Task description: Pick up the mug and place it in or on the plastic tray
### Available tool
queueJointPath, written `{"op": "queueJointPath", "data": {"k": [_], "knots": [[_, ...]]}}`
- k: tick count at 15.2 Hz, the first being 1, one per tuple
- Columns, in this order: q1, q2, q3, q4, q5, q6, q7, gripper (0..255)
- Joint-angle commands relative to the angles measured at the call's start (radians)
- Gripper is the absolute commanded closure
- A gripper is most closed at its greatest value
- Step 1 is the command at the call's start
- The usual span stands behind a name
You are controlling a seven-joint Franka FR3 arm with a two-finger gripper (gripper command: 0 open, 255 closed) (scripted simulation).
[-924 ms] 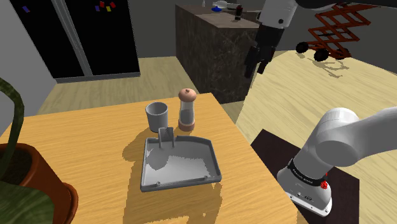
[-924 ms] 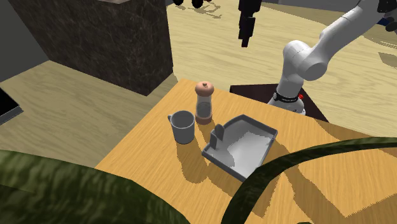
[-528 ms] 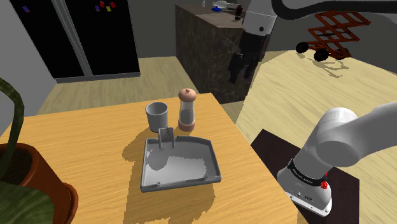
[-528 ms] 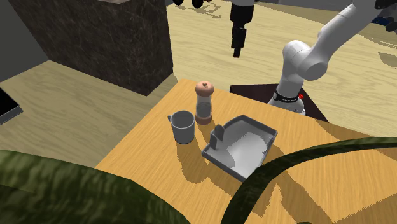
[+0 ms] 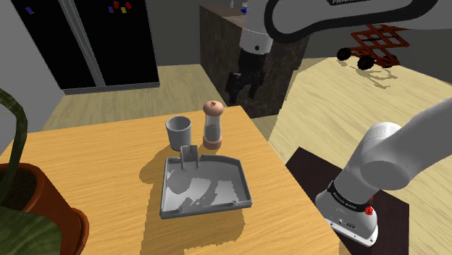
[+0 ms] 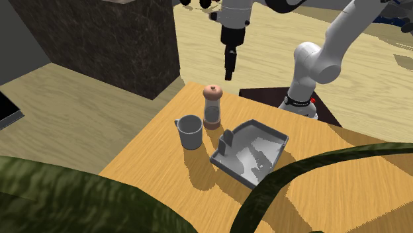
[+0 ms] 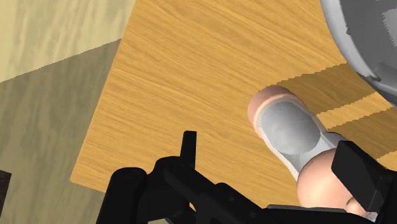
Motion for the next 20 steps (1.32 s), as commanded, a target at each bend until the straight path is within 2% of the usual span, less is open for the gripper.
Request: {"op": "queueJointPath", "data": {"k": [1,7,14,20], "knots": [[0.002,0.067,0.025,0.031,-0.006,0.042,0.030,0],[0.010,0.283,0.097,0.165,-0.060,0.135,0.138,0],[0.049,0.554,0.143,0.382,-0.174,0.185,0.273,0],[0.054,0.586,0.141,0.341,-0.187,0.257,0.282,0]]}}
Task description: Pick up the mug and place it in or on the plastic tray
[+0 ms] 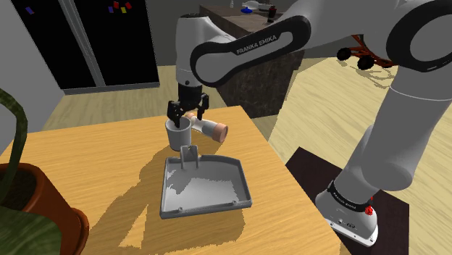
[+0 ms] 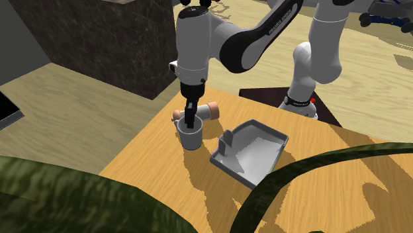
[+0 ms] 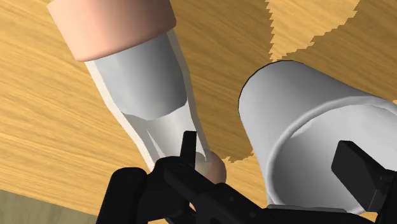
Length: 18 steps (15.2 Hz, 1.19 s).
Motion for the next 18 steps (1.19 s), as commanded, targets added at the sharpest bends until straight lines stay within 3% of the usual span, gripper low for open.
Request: {"op": "queueJointPath", "data": {"k": [1,10,11,18], "knots": [[0.001,0.012,-0.001,-0.012,-0.005,0.024,0.003,0],[0.002,0.015,-0.001,-0.016,-0.006,0.030,0.004,0],[0.002,0.015,-0.001,-0.016,-0.006,0.030,0.004,255],[0.002,0.015,-0.001,-0.016,-0.007,0.031,0.004,255]]}}
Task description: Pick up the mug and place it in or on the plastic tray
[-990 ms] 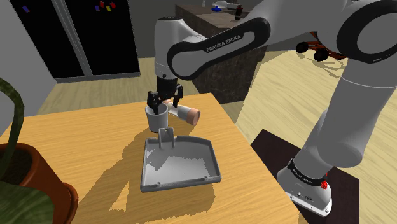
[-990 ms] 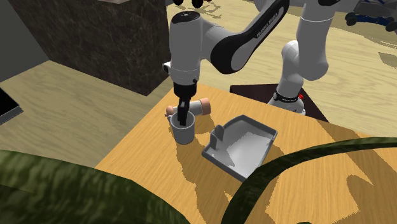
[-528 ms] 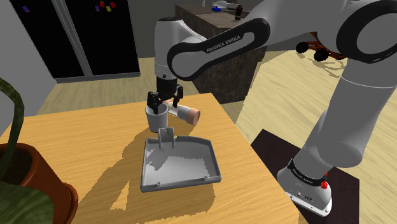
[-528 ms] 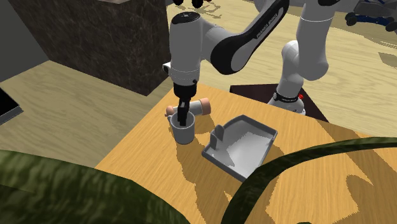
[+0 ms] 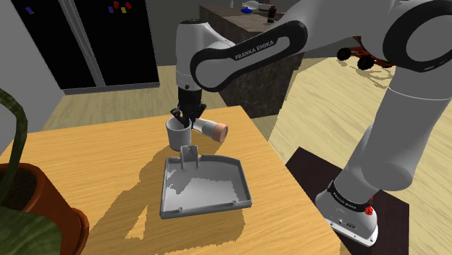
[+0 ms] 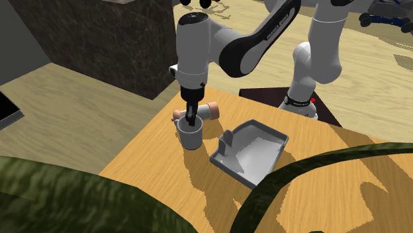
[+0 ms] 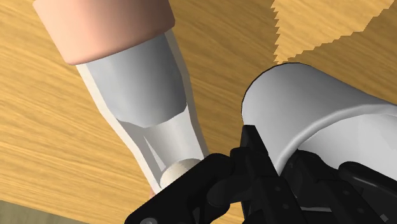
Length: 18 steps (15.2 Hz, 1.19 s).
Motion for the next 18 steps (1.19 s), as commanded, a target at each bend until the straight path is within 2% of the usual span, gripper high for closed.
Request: {"op": "queueJointPath", "data": {"k": [1,18], "knots": [[0.000,0.000,0.000,0.000,0.000,0.000,0.000,255],[-0.003,-0.051,0.004,0.154,0.022,-0.202,-0.011,255]]}}
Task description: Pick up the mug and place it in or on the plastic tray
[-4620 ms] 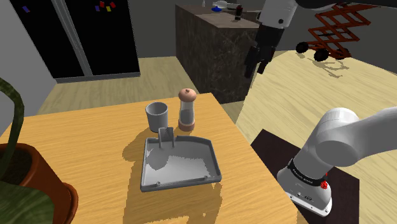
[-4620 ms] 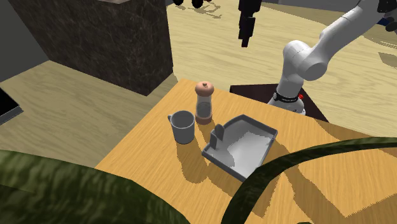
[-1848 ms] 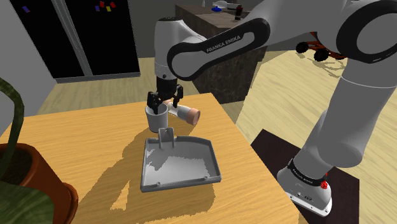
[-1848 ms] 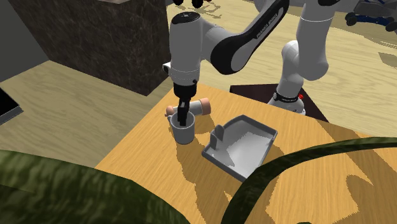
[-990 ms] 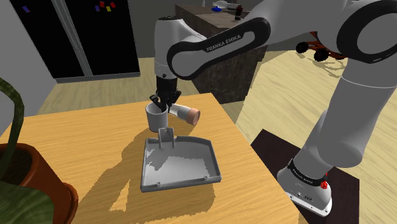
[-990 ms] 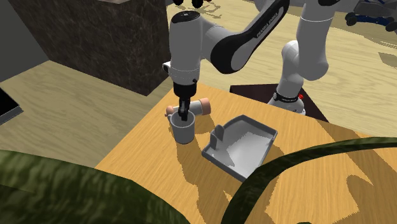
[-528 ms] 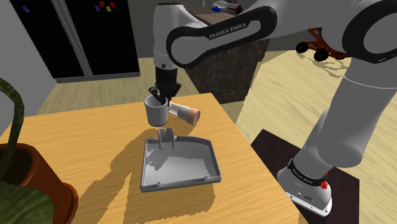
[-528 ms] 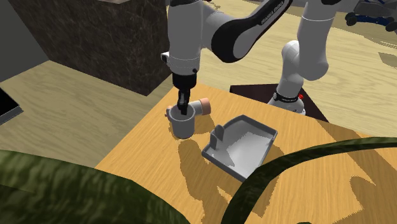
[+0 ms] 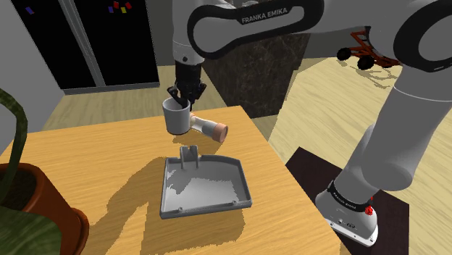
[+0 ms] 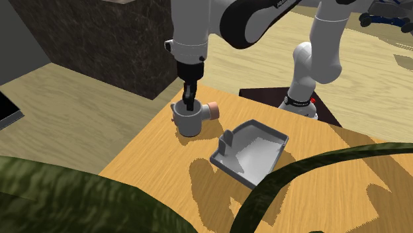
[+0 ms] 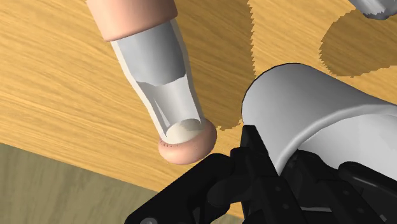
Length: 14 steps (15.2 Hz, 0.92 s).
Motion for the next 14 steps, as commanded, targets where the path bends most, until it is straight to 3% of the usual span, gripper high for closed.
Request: {"op": "queueJointPath", "data": {"k": [1,14], "knots": [[0.000,-0.006,0.001,0.019,0.002,-0.025,0.001,255],[0.004,-0.002,0.003,0.199,0.001,-0.201,0.004,255]]}}
